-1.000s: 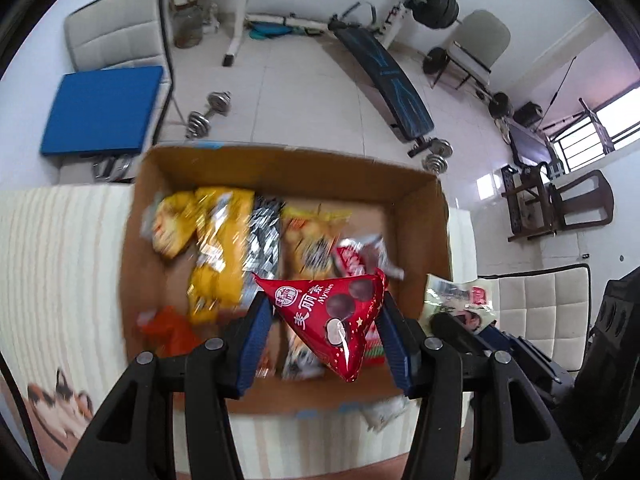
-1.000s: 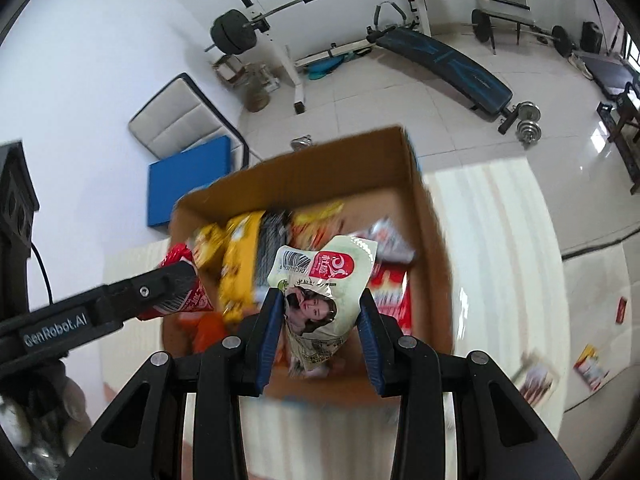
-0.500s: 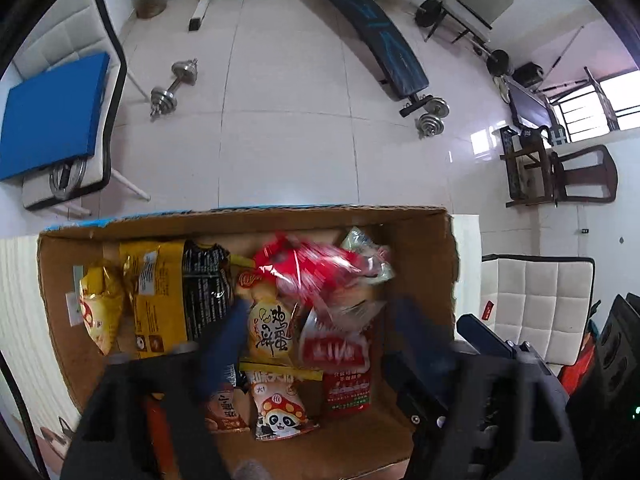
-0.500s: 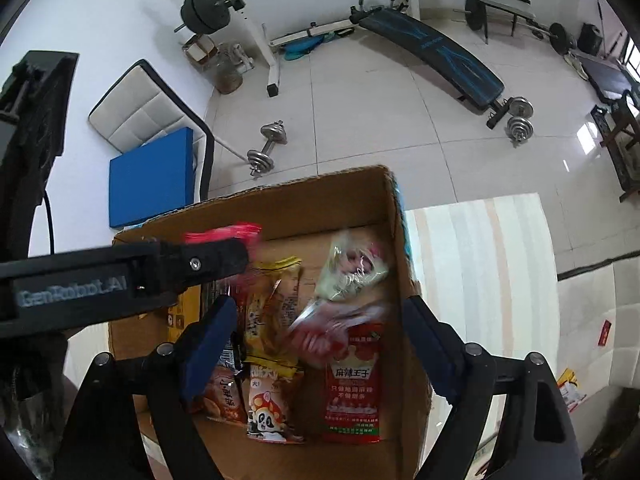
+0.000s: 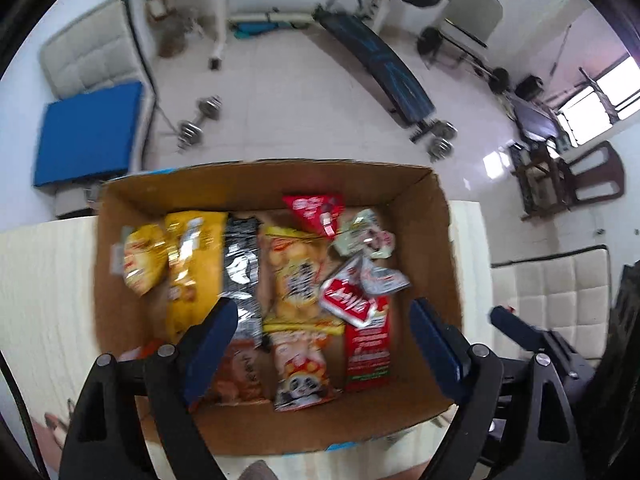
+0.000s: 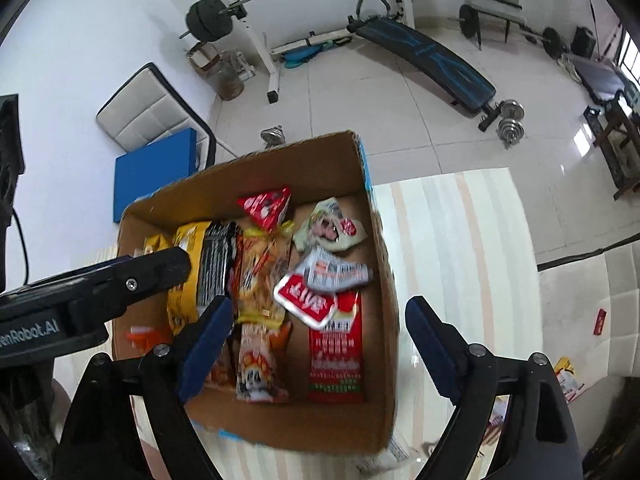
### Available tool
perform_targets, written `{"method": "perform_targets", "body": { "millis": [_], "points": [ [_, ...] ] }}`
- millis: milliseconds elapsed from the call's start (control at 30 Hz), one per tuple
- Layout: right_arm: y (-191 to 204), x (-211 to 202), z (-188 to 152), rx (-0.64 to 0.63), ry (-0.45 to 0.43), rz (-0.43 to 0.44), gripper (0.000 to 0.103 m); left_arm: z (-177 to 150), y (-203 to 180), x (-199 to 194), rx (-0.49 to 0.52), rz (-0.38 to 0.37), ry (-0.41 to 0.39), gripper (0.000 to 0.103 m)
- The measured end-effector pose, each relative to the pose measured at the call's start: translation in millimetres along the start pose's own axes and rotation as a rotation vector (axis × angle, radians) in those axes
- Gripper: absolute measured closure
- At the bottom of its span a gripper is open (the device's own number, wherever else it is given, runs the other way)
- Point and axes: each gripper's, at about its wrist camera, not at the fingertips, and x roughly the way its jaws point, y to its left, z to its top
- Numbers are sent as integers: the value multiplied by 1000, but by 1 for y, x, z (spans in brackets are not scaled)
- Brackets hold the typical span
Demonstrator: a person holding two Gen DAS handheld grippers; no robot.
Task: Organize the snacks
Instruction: 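Lower both packs into the box and open both tools, then grasp the green watermelon gum bag with the left tool while the right grasps the silver biscuit pack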
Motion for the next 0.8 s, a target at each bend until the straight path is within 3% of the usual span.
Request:
{"method": "perform_targets", "body": {
  "millis": [233, 433, 633, 800],
  "points": [
    [7, -31, -47, -78, -15, 11, 13, -54, -1, -36, -28, 58, -137, 16],
    [-2, -36, -96, -103, 10, -6, 13, -107, -5, -43, -40, 158, -198, 16],
    [-22, -5, -140, -94, 121, -29, 13, -162, 2, -18, -59, 198, -132, 16],
    [-28, 37, -154, -128, 215, -61, 13, -191, 20, 18, -86, 201, -52, 16]
  ]
}}
